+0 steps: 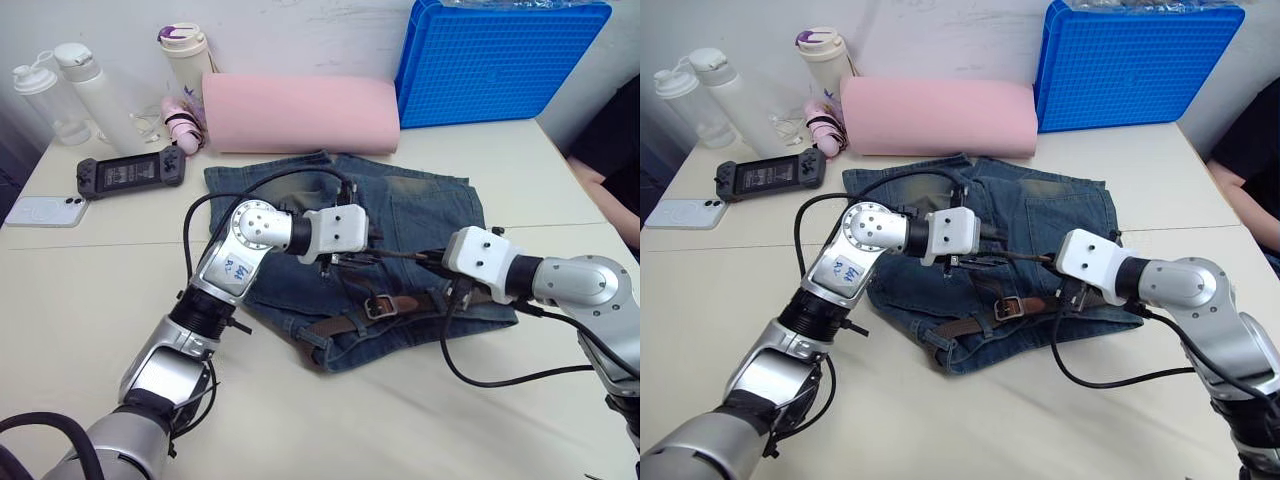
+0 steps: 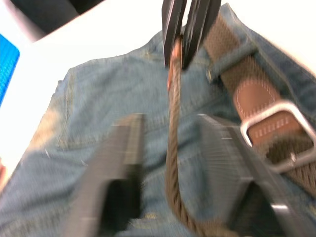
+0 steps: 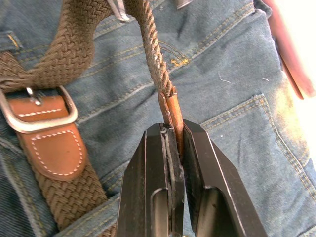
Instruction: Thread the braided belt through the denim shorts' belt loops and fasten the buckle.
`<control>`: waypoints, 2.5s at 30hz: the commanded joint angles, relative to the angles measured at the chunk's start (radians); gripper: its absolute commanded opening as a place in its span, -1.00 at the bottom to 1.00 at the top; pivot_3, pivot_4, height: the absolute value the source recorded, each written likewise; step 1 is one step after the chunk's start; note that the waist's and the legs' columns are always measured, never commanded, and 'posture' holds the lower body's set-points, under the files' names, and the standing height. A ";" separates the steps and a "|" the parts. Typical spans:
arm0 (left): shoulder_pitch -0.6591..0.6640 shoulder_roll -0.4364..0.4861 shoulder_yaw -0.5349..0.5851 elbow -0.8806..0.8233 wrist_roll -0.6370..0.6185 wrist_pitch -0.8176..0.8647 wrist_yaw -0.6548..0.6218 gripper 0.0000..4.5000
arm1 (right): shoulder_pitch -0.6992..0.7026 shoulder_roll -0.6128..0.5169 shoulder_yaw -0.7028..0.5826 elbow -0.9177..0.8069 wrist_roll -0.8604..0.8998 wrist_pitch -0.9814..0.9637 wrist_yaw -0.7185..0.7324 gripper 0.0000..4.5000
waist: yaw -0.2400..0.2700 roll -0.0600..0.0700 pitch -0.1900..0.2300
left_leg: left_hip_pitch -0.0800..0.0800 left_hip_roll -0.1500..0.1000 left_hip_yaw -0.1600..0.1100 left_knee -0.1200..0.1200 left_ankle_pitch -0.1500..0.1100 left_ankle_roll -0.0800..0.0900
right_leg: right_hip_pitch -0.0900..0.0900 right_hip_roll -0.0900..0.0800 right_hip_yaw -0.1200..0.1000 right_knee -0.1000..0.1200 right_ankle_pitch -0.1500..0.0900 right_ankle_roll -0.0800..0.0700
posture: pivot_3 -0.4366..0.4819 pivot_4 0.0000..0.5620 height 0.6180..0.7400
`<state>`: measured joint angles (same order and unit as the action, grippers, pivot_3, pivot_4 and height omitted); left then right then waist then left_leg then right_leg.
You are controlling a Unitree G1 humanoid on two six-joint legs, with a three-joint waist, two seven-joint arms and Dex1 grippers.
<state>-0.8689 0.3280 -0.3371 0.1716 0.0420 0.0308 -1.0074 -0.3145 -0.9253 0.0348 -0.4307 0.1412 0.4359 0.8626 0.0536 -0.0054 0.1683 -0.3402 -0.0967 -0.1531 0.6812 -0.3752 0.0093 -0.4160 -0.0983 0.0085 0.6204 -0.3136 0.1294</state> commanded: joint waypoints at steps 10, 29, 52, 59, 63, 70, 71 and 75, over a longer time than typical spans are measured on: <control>-0.060 -0.087 -0.053 0.094 0.059 -0.085 0.057 0.50 | -0.027 0.007 -0.011 -0.020 -0.002 -0.009 0.007 -1.00 | 0.001 0.000 0.000 | 0.000 0.000 0.000 0.000 0.000 0.000 | 0.000 0.000 0.000 0.000 0.000 0.000 | -0.05 -0.47 1.00; -0.097 -0.116 -0.046 0.204 0.073 -0.149 0.063 -1.00 | -0.010 0.033 -0.044 -0.060 0.054 0.052 -0.002 -0.52 | 0.000 0.000 0.000 | 0.000 0.000 0.000 0.001 0.000 0.000 | 0.000 0.000 0.000 0.001 0.000 0.000 | -0.05 -0.47 1.00; -0.046 -0.012 -0.025 0.144 0.056 -0.117 -0.012 -1.00 | 0.147 -0.038 0.110 -0.066 -0.213 -0.176 -0.014 0.98 | 0.000 0.000 0.000 | 0.000 -0.001 0.000 0.002 0.000 0.000 | -0.001 0.001 0.000 0.001 0.000 0.000 | -0.05 -0.47 1.00; -0.034 0.010 -0.022 0.124 0.047 -0.113 -0.045 -1.00 | 0.125 0.021 0.127 -0.052 -0.222 -0.198 -0.012 0.98 | -0.003 0.000 0.000 | 0.000 -0.001 0.001 0.001 0.000 0.000 | -0.001 0.001 0.000 0.002 0.000 0.000 | -0.05 -0.47 1.00; -0.022 0.026 -0.027 0.107 0.023 -0.112 -0.097 -1.00 | 0.127 0.040 0.132 -0.037 -0.240 -0.214 -0.022 0.61 | -0.003 0.000 0.000 | 0.000 -0.001 0.001 0.002 0.000 0.000 | -0.001 0.001 0.000 0.002 0.000 0.000 | -0.05 -0.47 1.00; -0.029 0.046 -0.032 0.129 0.024 -0.136 -0.141 -1.00 | 0.130 0.068 0.108 -0.011 -0.253 -0.238 -0.049 -0.84 | -0.004 0.000 0.000 | 0.000 -0.001 0.001 0.002 0.000 0.000 | -0.001 0.001 0.000 0.002 0.000 0.000 | -0.05 -0.47 1.00; -0.030 0.047 -0.031 0.134 0.024 -0.140 -0.144 -1.00 | 0.130 0.070 0.104 -0.009 -0.253 -0.239 -0.052 -0.96 | -0.004 0.000 0.000 | 0.000 -0.001 0.001 0.002 0.000 0.000 | -0.001 0.001 0.000 0.002 0.000 0.000 | -0.05 -0.47 1.00; -0.034 0.047 -0.032 0.148 0.025 -0.149 -0.156 -1.00 | 0.125 0.076 0.093 -0.007 -0.251 -0.238 -0.066 -0.96 | -0.004 0.000 0.000 | 0.000 -0.001 0.001 0.002 0.000 0.000 | -0.001 0.001 0.000 0.002 0.000 0.000 | -0.05 -0.47 1.00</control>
<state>-0.8873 0.3725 -0.3738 0.3286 0.0822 -0.1013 -1.1564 -0.1810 -0.8541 0.1696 -0.4251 -0.1060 0.2152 0.8167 0.0496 -0.0052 0.1682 -0.3401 -0.0979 -0.1519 0.6830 -0.3751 0.0094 -0.4174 -0.0975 0.0087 0.6226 -0.3133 0.1299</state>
